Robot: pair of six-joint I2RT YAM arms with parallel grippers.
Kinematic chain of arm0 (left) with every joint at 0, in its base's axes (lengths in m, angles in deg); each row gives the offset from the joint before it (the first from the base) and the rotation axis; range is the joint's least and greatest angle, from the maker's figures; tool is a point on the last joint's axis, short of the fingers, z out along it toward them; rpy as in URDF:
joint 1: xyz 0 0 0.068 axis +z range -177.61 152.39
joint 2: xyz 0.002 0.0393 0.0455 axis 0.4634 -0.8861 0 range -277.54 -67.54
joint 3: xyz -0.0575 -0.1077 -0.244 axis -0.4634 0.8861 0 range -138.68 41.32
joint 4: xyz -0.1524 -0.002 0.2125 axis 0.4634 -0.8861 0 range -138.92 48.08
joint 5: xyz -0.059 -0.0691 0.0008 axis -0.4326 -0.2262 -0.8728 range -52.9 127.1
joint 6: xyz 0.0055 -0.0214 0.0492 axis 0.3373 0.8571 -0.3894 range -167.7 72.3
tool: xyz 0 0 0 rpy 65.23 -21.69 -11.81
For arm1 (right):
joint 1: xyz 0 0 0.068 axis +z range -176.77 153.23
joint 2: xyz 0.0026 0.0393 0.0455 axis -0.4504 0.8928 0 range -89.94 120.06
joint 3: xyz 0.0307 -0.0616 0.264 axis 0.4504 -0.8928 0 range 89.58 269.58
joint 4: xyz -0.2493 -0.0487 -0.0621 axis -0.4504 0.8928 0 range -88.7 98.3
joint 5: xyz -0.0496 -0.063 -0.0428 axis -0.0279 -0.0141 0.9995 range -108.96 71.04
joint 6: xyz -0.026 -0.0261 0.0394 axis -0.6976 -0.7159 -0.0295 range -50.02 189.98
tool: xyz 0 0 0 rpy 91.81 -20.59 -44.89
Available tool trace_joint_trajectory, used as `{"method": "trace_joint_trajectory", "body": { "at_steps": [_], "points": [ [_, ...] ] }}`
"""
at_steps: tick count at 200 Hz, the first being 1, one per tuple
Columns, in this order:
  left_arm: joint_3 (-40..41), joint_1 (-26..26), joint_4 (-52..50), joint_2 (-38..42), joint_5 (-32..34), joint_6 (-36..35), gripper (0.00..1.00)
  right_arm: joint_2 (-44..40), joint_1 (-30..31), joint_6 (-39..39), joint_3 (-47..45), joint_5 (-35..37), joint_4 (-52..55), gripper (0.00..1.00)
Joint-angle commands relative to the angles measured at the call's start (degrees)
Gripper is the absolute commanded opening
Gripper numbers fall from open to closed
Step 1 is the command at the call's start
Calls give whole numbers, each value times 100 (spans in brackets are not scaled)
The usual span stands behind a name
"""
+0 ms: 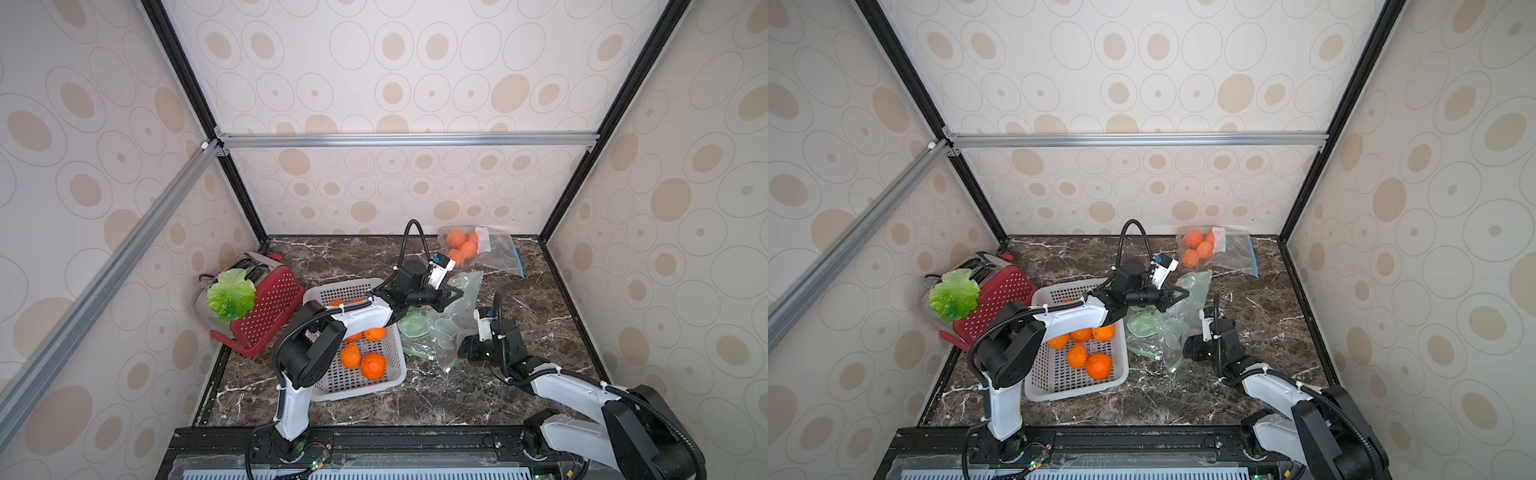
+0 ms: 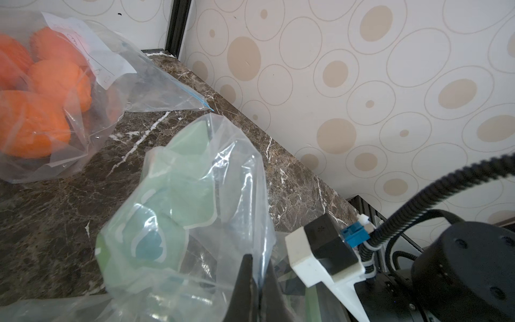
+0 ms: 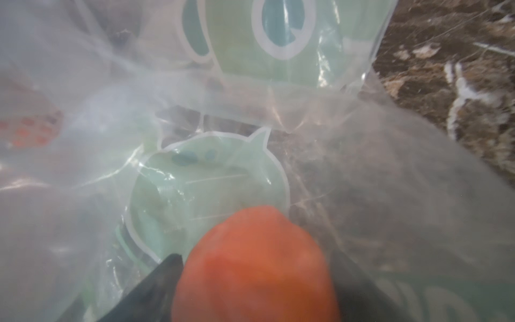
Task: Open the zip-top bag and take out the orange
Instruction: Pick up the orange from the zipper food storage bag.
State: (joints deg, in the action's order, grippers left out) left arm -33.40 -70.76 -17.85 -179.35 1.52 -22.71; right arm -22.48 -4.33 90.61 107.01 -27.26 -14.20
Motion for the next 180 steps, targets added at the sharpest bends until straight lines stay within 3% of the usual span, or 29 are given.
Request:
{"method": "trace_joint_trajectory", "body": {
  "at_steps": [1, 11, 30, 51, 86, 120, 153, 180],
  "points": [
    [-168, -2, -24, 1, -2, -36, 0, 177, 7, 83, 175, -285, 440, 83],
    [-202, 6, -63, -16, 6, -45, 0, 267, 20, 45, 223, -252, 469, 80],
    [-267, 6, -161, -59, 41, -56, 0, 375, 17, 16, 311, -197, 565, 65],
    [-306, 9, -351, -69, 209, -113, 0, 202, 22, 83, 410, -340, 817, 58],
    [-508, 110, -824, -266, 921, 69, 0, -865, 23, 128, 769, -285, 1938, 56],
    [-929, 430, -1146, -745, 1004, 549, 0, -1810, 13, 69, 1227, -94, 3426, 56],
    [-1316, 459, -1761, -1006, 1223, 243, 0, -2808, 19, 72, 1350, -115, 4323, 56],
    [-1598, 465, -2098, -1155, 1338, 97, 0, -3569, 22, 115, 1423, -420, 4423, 56]
  ]
}}
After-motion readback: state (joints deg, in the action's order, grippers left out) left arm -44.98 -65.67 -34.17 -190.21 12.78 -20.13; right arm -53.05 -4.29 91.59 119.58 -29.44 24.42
